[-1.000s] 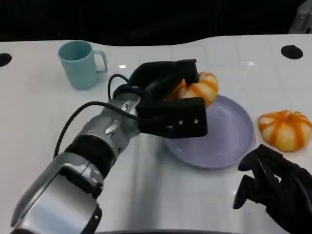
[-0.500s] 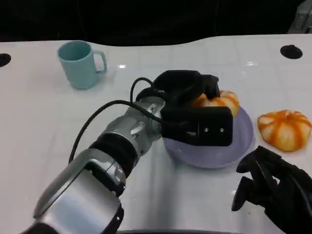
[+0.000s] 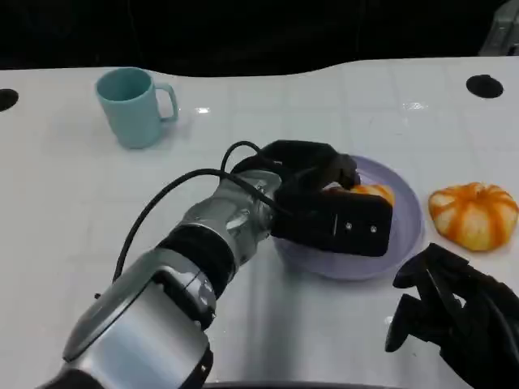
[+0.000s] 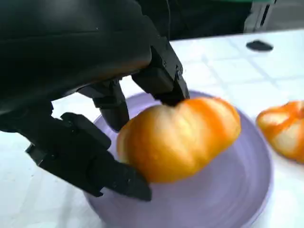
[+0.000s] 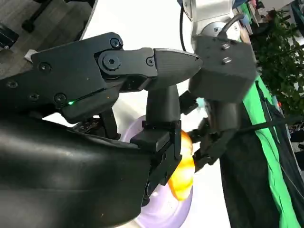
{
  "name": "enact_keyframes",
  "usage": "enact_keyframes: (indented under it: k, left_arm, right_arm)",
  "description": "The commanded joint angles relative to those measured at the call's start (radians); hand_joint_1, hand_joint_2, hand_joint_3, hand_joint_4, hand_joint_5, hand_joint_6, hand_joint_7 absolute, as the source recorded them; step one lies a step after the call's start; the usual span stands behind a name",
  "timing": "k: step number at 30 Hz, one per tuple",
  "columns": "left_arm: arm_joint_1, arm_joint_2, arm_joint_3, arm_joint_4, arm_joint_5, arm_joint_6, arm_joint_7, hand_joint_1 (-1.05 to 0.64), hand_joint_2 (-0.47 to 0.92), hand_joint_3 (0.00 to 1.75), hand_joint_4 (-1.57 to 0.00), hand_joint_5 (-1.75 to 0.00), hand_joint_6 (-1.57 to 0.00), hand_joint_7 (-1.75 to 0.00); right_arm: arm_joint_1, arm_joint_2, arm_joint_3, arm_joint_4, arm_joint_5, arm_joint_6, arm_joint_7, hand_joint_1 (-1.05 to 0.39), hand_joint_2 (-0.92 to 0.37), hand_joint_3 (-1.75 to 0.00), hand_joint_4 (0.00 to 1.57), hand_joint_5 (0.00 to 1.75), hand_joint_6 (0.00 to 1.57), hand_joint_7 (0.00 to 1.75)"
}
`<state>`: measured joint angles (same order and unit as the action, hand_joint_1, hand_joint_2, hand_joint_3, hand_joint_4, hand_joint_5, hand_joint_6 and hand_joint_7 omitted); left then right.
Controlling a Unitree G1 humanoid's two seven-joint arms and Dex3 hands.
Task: Grasp the bread from the table and place it into the plate.
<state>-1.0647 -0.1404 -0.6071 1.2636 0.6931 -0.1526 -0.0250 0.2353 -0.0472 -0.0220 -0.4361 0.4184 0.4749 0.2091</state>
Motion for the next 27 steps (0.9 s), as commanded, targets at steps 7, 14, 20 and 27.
enact_keyframes:
  k: [7,14,20,27]
  left_arm:
    - [-0.053,0.043,-0.029,-0.022,0.025,0.042,-0.125,-0.87,0.92,0.47,-0.04,-0.02,-0.15,0.0]
    - [-0.007,0.102,0.089,-0.113,-0.113,-0.024,-0.238,-0.91,0.92,0.5,-0.06,-0.03,-0.15,0.0]
    - [0.094,0.156,0.225,-0.255,-0.285,-0.049,-0.333,-0.84,0.92,0.47,-0.15,-0.08,-0.23,-0.03]
    - [0.284,0.171,0.413,-0.47,-0.552,-0.028,-0.445,-0.73,0.92,0.41,-0.32,-0.19,-0.34,-0.08]
  right_arm:
    - [-0.004,-0.008,-0.011,0.008,0.009,-0.015,0.008,-0.44,-0.92,-0.4,0.65,1.75,0.48,1.64]
    - [-0.006,-0.009,-0.016,0.011,0.013,-0.013,0.009,-0.44,-0.92,-0.39,0.66,1.75,0.49,1.64]
    - [-0.008,-0.009,-0.018,0.015,0.014,-0.013,0.012,-0.44,-0.92,-0.41,0.65,1.75,0.49,1.64]
    - [-0.005,-0.009,-0.015,0.012,0.007,-0.015,0.008,-0.44,-0.92,-0.42,0.65,1.75,0.49,1.64]
